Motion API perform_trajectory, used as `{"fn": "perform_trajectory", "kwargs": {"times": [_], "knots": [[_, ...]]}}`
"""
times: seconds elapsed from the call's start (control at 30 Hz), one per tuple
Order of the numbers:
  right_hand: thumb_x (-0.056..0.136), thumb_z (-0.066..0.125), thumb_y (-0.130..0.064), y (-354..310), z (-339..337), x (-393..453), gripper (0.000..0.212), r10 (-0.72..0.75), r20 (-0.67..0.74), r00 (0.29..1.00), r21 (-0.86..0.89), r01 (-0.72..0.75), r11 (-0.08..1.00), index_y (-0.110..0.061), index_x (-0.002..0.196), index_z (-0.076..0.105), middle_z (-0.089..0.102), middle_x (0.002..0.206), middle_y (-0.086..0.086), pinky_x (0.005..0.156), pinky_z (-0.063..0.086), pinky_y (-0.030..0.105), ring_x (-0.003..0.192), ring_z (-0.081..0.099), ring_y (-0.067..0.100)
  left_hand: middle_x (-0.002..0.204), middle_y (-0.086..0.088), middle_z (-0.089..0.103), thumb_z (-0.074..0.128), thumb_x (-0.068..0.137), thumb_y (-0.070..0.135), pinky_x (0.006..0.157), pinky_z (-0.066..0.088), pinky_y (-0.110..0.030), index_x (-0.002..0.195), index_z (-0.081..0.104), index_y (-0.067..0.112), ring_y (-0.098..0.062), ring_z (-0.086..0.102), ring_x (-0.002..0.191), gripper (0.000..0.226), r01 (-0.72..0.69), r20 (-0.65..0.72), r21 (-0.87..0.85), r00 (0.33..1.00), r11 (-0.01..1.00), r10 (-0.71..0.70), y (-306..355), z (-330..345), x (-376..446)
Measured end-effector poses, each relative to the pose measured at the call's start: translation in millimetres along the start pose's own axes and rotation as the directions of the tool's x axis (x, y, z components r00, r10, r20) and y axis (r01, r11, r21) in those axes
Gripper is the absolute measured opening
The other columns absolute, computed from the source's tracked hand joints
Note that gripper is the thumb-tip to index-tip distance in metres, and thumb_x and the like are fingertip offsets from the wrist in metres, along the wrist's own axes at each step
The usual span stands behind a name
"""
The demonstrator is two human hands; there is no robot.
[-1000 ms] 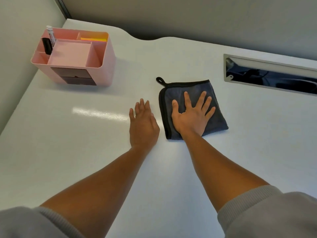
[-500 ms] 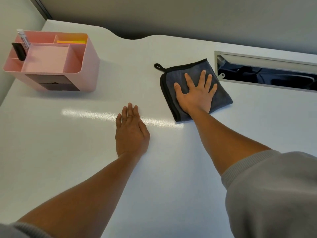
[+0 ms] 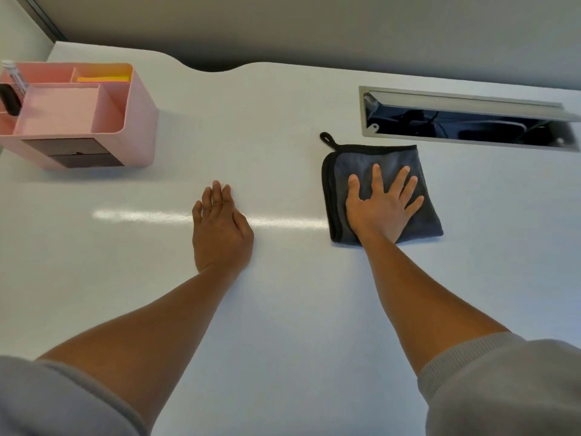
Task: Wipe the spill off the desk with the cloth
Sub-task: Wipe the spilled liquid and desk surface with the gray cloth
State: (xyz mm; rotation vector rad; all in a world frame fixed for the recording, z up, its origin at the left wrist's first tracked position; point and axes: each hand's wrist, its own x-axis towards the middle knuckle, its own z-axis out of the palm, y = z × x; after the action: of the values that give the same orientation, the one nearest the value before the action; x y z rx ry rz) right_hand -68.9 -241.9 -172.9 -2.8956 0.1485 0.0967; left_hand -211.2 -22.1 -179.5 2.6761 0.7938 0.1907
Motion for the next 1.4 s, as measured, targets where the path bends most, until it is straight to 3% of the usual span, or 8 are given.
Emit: {"fn": "perform_trajectory", "kwargs": {"times": [0.37, 0.5, 0.6, 0.77, 0.93, 1.03, 1.23, 1.4], "knots": [[0.091, 0.011, -0.076, 5.0, 8.6, -108.7, 0.077, 0.029, 0.035, 0.999, -0.061, -0.026, 0.998, -0.038, 0.157, 0.017, -0.006, 0.167, 0.015, 0.120, -0.006, 0.062, 0.153, -0.011, 0.037, 0.162, -0.013, 0.013, 0.025, 0.099, 0.018, 0.122, 0.002, -0.041, 0.153, 0.018, 0.003, -0.026, 0.007, 0.150, 0.056, -0.051, 0.056, 0.008, 0.997, 0.999, 0.050, 3.6, -0.4, -2.8], [0.090, 0.010, -0.077, -20.6, 20.5, -142.2, 0.078, 0.001, 0.039, 0.999, -0.074, 0.002, 0.997, -0.038, 0.157, 0.019, -0.005, 0.167, 0.018, 0.118, -0.005, 0.065, 0.152, -0.009, 0.041, 0.162, -0.014, 0.011, 0.029, 0.102, 0.012, 0.123, 0.000, -0.039, 0.153, 0.018, 0.002, -0.027, 0.003, 0.151, 0.053, -0.079, 0.120, -0.192, 0.987, 0.978, 0.104, -3.8, -14.1, -4.8], [0.090, 0.011, -0.077, -45.1, 27.8, -162.6, 0.077, -0.067, 0.055, 0.996, -0.087, 0.072, 0.994, -0.039, 0.156, 0.021, -0.003, 0.166, 0.020, 0.117, -0.004, 0.067, 0.152, -0.008, 0.043, 0.161, -0.008, 0.018, 0.032, 0.102, 0.011, 0.123, 0.008, -0.036, 0.151, 0.027, 0.006, -0.019, 0.007, 0.151, 0.049, -0.012, 0.012, -0.325, 1.000, 0.946, 0.017, -29.4, -31.9, -21.3], [0.090, 0.013, -0.078, -93.8, 39.1, -194.7, 0.076, -0.250, 0.072, 0.965, -0.080, 0.256, 0.963, -0.039, 0.155, 0.027, 0.003, 0.165, 0.023, 0.117, -0.002, 0.069, 0.151, -0.004, 0.047, 0.157, -0.014, 0.030, 0.035, 0.099, 0.008, 0.123, 0.007, -0.041, 0.146, 0.039, 0.003, -0.024, 0.019, 0.149, 0.047, 0.142, -0.079, -0.132, 0.985, 0.981, -0.153, -119.2, -58.8, -52.5], [0.090, 0.014, -0.078, -149.0, 53.8, -225.8, 0.077, -0.410, 0.108, 0.905, -0.066, 0.418, 0.906, -0.038, 0.154, 0.028, 0.003, 0.165, 0.024, 0.116, 0.000, 0.070, 0.151, -0.004, 0.048, 0.156, -0.018, 0.030, 0.023, 0.093, 0.019, 0.122, 0.005, -0.045, 0.145, 0.039, 0.001, -0.029, 0.021, 0.148, 0.057, 0.349, -0.133, -0.012, 0.928, 0.937, -0.348, -198.1, -89.5, -65.2], [0.090, 0.016, -0.077, -180.9, 61.2, -240.0, 0.076, -0.489, 0.132, 0.862, -0.051, 0.499, 0.865, -0.038, 0.154, 0.028, 0.001, 0.165, 0.025, 0.116, -0.001, 0.070, 0.151, -0.006, 0.048, 0.158, -0.017, 0.027, 0.026, 0.098, 0.017, 0.122, 0.005, -0.046, 0.148, 0.034, 0.002, -0.029, 0.018, 0.148, 0.052, 0.448, -0.140, 0.009, 0.886, 0.894, -0.442, -230.4, -100.2, -72.1], [0.090, 0.017, -0.076, -252.4, 79.3, -266.3, 0.075, -0.592, 0.150, 0.792, -0.007, 0.600, 0.800, -0.038, 0.154, 0.026, -0.001, 0.165, 0.025, 0.115, -0.004, 0.070, 0.150, -0.010, 0.048, 0.159, -0.011, 0.025, 0.025, 0.100, 0.023, 0.123, 0.006, -0.038, 0.150, 0.030, 0.007, -0.023, 0.016, 0.149, 0.053, 0.461, -0.189, -0.043, 0.867, 0.886, -0.461, -244.5, -100.5, -79.0], [0.090, 0.020, -0.075, -307.1, 95.0, -281.5, 0.075, -0.512, 0.135, 0.849, 0.025, 0.513, 0.858, -0.037, 0.154, 0.029, 0.001, 0.165, 0.026, 0.114, -0.005, 0.070, 0.150, -0.007, 0.049, 0.159, -0.011, 0.025, 0.026, 0.100, 0.021, 0.123, 0.009, -0.039, 0.150, 0.031, 0.007, -0.022, 0.016, 0.149, 0.052, 0.461, -0.188, -0.015, 0.870, 0.887, -0.456, -247.2, -98.0, -78.4]]}}
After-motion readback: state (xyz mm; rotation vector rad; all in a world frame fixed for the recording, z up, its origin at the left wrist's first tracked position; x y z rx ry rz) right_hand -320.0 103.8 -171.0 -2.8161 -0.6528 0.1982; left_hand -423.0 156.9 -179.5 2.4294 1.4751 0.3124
